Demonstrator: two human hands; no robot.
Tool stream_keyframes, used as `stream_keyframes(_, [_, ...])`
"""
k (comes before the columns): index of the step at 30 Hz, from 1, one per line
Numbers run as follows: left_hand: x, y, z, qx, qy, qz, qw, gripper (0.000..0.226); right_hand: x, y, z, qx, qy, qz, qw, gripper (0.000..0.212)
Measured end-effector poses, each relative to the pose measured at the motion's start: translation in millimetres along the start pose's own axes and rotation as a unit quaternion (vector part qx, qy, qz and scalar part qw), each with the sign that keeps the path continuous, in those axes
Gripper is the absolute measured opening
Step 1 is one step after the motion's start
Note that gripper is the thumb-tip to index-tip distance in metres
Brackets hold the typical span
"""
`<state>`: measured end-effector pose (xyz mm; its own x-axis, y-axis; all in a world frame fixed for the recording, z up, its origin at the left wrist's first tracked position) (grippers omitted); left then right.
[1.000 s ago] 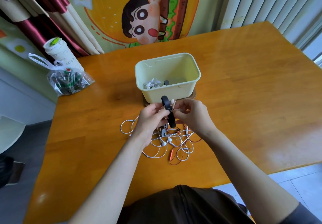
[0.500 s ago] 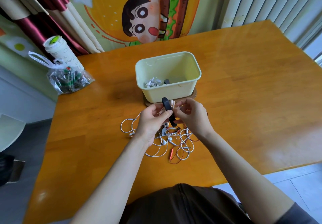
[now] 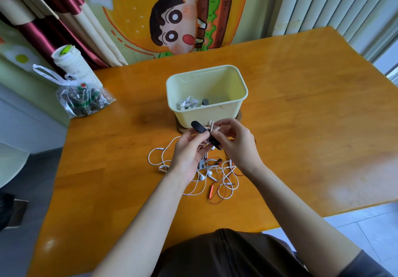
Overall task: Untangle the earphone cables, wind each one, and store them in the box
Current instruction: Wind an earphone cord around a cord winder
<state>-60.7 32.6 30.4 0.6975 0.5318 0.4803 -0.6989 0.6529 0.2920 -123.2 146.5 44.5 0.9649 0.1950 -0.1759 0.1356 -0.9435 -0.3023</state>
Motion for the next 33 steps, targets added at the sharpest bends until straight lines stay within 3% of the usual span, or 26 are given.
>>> stream_keyframes(13, [6,1,8,-0.059,0.038,-0.056,0.996,0.026,-9,-12,-2,-0.027,0.062,-0.008,0.998,0.01])
stream_keyframes(22, [8,3,6,-0.103,0.065,-0.02,0.992,0.023,-3,-12,-1,-0.046,0.108,-0.025,0.993,0.013])
stream_keyframes(28, [2,0,2,-0.175,0.105,0.032,0.978,0.022,0,-7,-1,0.011,0.098,-0.001,0.995,0.015])
stream_keyframes(33, [-2,-3,-1,-0.203,0.12,0.045,0.971,0.022,-1,0,3,0.023,0.142,-0.014,0.989,0.022])
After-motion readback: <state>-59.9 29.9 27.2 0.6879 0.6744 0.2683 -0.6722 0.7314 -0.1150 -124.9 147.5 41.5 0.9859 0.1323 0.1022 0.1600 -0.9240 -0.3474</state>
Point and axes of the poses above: each hand's wrist, its own x-axis away from the middle knuckle, its own y-axis out of the palm, z = x × y, the point moved 3 cm from there along -x, towards the middle knuckle, and after that the axes turned 12 degrees about z, right-handed, at the moved point
